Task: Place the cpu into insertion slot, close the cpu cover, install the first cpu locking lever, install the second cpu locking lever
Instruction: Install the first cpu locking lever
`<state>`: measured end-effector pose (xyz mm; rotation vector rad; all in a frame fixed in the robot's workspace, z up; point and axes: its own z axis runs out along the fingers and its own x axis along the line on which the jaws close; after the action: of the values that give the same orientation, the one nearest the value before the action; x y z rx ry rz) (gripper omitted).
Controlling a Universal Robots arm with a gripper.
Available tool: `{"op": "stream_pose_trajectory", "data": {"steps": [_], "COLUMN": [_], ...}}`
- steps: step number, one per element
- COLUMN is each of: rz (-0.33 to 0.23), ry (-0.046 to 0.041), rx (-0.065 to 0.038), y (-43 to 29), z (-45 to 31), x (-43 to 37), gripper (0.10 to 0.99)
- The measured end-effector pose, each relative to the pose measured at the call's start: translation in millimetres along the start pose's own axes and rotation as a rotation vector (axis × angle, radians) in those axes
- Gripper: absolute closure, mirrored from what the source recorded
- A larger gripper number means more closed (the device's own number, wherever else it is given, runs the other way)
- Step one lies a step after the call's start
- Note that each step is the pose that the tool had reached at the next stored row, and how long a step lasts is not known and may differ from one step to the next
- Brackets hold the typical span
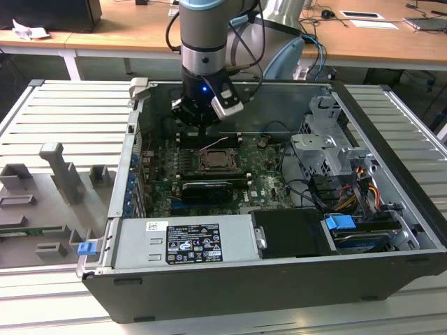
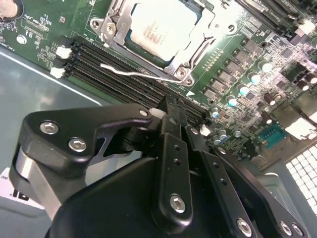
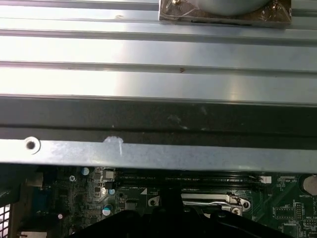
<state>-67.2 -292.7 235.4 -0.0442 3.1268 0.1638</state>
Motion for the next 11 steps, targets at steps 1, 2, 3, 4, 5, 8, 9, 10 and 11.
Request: {"op": "stream_pose_trajectory", "data": {"steps": [1,2,3,4,5,8,9,10,11], "rz": [0.000,0.000,0.000,0.000,0.000,0.000,0.000,0.000,0.000], "ry": [-0.0001,-0.0001,-0.0001,-0.0001,-0.0001,-0.0001,0.0000,-0.0001,-0.0001], "rx": [0.000,0.000,0.000,0.000,0.000,0.000,0.000,0.000,0.000], "y": [0.0,-0.1,-0.1,-0.1,-0.2,-0.3,-0.3,-0.3,-0.3], "z": [0.6,0.8,1.0,1.4,1.7,2.4,2.5,2.6,2.7], "x": [0.0,-0.1,-0.1,-0.2,-0.3,-0.5,-0.5,-0.5,-0.5], "gripper": [0.980,0.980,0.980,0.980,0.980,0.980,0.980,0.980,0.980]}}
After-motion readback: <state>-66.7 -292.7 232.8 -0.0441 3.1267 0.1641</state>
